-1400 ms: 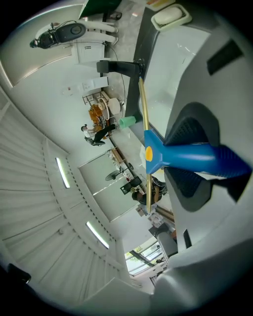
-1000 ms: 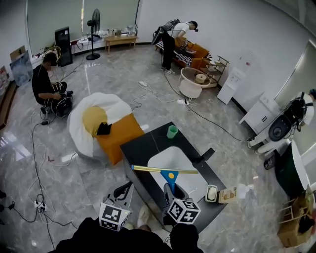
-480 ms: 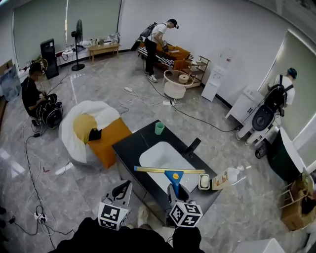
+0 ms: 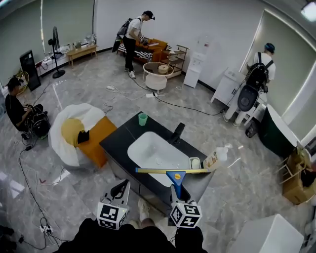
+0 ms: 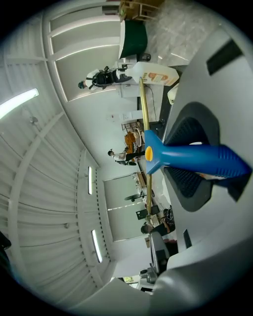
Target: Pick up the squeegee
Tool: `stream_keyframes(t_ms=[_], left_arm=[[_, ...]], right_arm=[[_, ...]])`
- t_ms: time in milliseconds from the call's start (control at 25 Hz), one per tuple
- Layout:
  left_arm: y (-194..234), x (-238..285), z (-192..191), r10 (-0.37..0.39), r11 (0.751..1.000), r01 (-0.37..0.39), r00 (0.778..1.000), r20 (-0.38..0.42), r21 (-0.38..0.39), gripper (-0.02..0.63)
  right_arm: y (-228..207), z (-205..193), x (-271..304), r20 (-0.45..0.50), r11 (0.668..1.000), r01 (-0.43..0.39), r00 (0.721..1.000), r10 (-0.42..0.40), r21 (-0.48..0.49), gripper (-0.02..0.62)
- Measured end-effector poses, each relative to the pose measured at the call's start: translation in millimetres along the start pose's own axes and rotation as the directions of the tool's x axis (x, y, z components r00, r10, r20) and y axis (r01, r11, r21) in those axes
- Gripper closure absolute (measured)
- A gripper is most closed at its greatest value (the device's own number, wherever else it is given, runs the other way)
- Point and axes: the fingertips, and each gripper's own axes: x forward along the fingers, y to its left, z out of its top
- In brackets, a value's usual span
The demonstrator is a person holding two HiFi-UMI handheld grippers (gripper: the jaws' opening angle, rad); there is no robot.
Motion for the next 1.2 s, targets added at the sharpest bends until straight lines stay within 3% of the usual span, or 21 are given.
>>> stream_keyframes(t_ms=[320, 1200], left_arm=[[-19, 2, -7, -0.049, 0.999, 0.049, 0.999, -0.019, 0.011, 0.581], [-12, 6, -5, -0.043, 0.999, 0.043, 0.999, -0.015, -0.001, 0.581]], right_arm=[[-19, -18, -19, -0.013, 0.998, 0.052, 0.999, -0.052, 0.031, 0.444], [-8, -9, -11, -0.006, 0.999, 0.031, 1.0, -0.031, 0.006, 0.443]])
